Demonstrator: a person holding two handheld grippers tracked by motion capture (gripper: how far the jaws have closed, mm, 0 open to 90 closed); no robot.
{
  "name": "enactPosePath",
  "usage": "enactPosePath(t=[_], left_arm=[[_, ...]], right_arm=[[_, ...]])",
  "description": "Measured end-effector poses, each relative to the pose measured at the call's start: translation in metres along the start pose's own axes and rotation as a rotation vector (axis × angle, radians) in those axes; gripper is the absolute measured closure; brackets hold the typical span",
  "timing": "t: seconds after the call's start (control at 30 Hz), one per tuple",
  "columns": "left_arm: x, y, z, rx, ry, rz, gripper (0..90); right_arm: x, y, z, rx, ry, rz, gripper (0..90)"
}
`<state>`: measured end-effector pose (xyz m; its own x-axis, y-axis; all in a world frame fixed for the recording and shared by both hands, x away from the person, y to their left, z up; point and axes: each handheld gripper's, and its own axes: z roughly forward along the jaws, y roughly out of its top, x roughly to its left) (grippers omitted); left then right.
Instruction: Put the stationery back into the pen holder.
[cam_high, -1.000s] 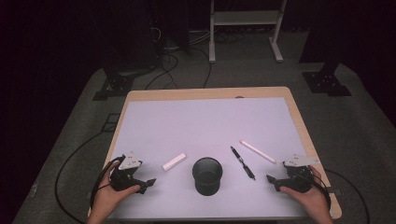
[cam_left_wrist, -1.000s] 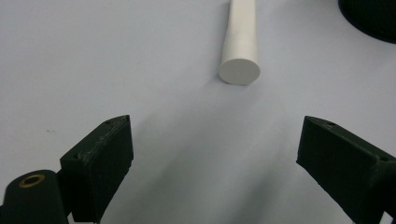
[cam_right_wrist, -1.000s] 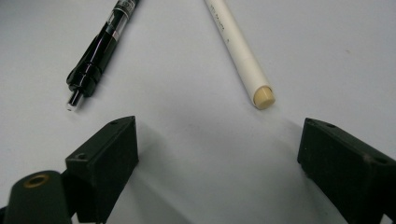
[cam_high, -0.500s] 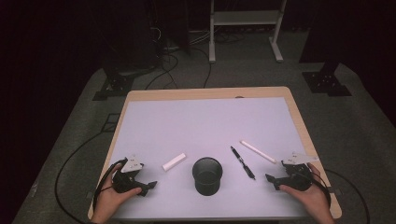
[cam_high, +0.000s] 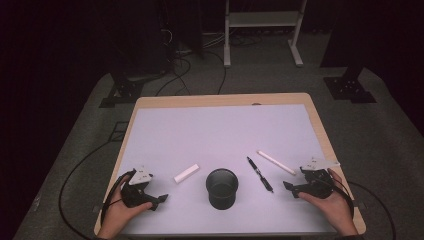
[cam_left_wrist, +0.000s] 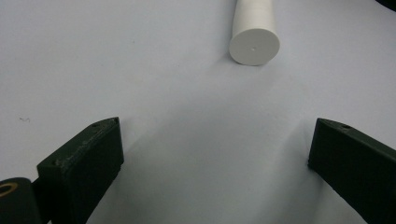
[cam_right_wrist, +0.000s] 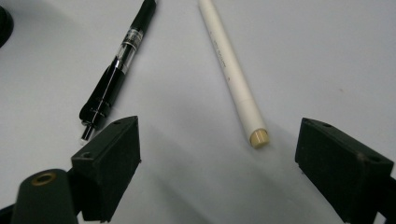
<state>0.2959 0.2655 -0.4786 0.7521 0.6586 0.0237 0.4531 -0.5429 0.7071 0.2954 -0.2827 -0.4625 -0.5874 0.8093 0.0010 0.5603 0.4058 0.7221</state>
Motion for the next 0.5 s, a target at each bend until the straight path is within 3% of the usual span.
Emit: enactPosePath(t=[0.37, 0.5], left_arm=[[0.000, 0.000, 0.000, -0.002, 0.001, -0.002, 2.1], [0.000, 0.000, 0.000, 0.000, -0.001, -0.003, 2.1]], right_arm=[[-0.003, 0.011, 0.002, 0.006, 0.006, -0.013, 16.5], [-0.004, 0.016, 0.003, 0.006, 0.004, -0.019, 22.5]])
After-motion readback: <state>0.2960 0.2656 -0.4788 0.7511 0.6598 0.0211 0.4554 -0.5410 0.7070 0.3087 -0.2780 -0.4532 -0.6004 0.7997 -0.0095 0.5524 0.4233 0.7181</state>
